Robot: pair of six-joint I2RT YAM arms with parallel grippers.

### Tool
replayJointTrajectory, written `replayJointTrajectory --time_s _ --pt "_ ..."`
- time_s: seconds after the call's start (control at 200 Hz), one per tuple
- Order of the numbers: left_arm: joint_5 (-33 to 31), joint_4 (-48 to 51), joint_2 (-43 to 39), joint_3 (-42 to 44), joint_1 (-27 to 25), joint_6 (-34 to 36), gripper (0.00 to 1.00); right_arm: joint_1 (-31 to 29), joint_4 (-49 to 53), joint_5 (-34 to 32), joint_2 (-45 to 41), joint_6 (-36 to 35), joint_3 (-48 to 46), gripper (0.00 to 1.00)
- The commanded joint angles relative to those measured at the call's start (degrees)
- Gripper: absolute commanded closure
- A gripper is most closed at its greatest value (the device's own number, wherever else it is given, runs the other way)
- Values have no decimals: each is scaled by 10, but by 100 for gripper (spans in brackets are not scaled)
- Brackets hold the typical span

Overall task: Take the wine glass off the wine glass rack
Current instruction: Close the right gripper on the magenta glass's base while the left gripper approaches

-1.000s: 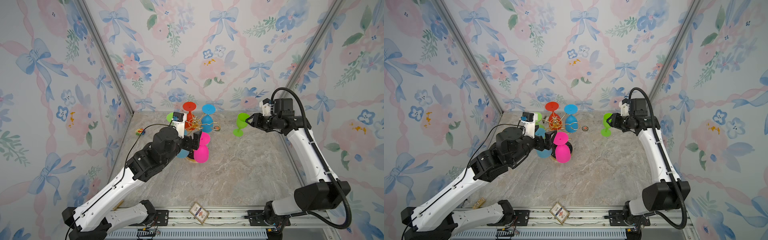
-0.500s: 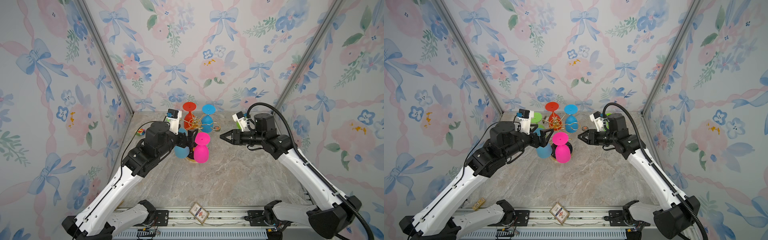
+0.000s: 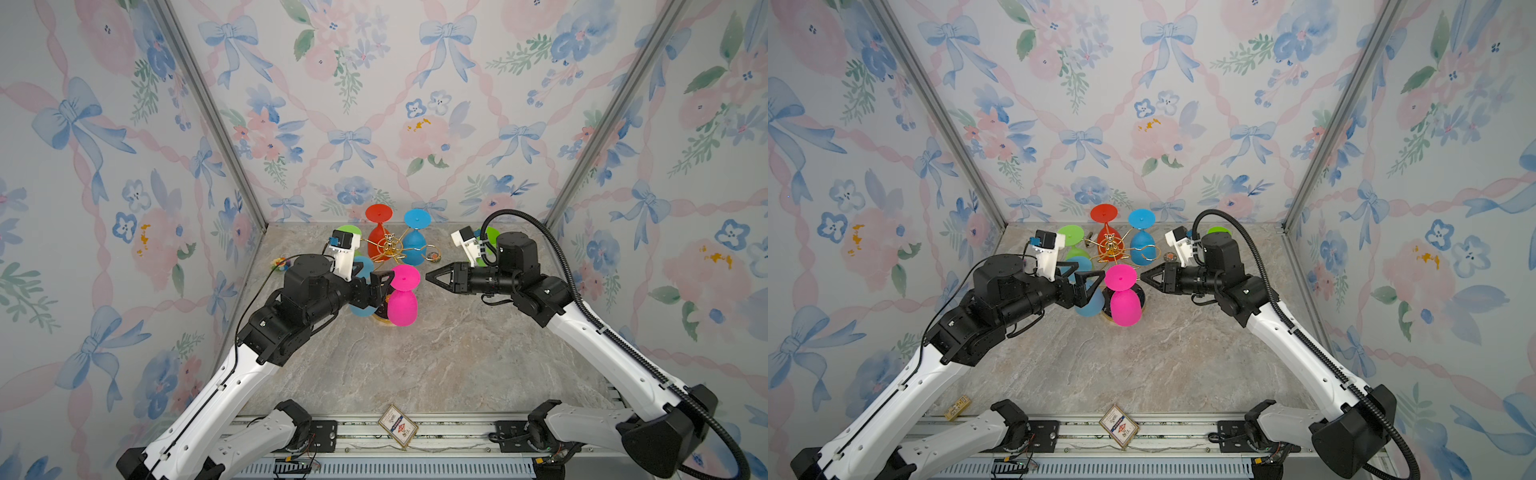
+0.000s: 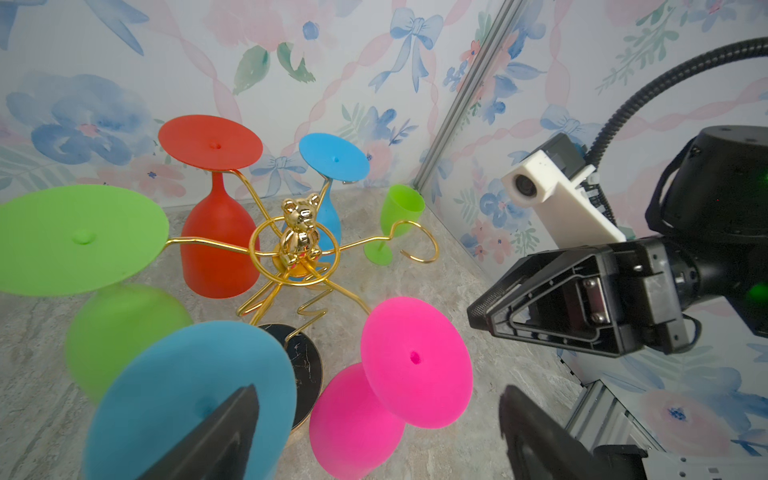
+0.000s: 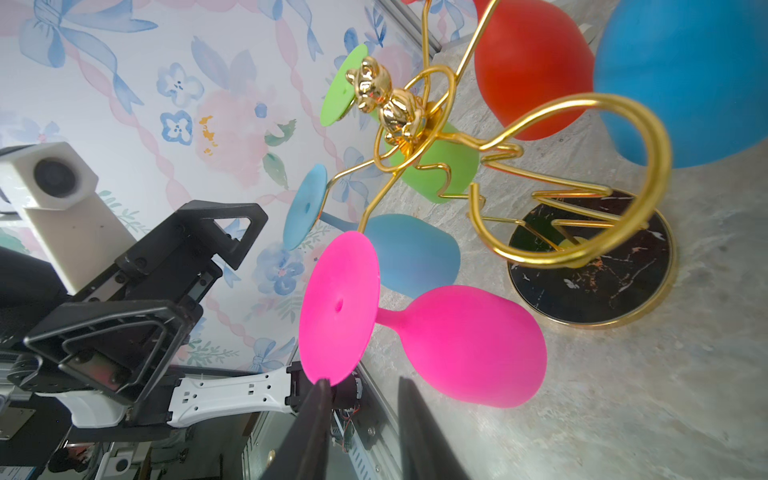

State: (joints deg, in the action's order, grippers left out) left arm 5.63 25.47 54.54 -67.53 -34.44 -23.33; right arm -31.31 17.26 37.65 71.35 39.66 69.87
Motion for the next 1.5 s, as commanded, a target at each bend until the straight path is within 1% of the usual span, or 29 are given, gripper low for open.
replayJointTrajectory --time_s 0.0,0.255,0.375,0.8,1.085,1.375,1.495 --pt "11 5 -5 3 6 -8 8 -12 -30 -6 11 26 -1 70" --pt "1 5 -13 -2 13 1 8 -29 -11 -17 38 27 16 72" --pt "1 5 -19 -2 19 4 8 -33 -21 -17 42 35 14 74" --pt "3 5 -26 5 28 13 8 -38 -65 0 45 75 14 74" --pt "3 5 -33 10 30 15 8 -44 -58 1 55 83 26 76" --pt "29 5 -27 17 30 16 9 -48 -55 3 56 93 28 77" --pt "54 5 -24 19 30 17 10 -49 -66 6 48 101 26 77"
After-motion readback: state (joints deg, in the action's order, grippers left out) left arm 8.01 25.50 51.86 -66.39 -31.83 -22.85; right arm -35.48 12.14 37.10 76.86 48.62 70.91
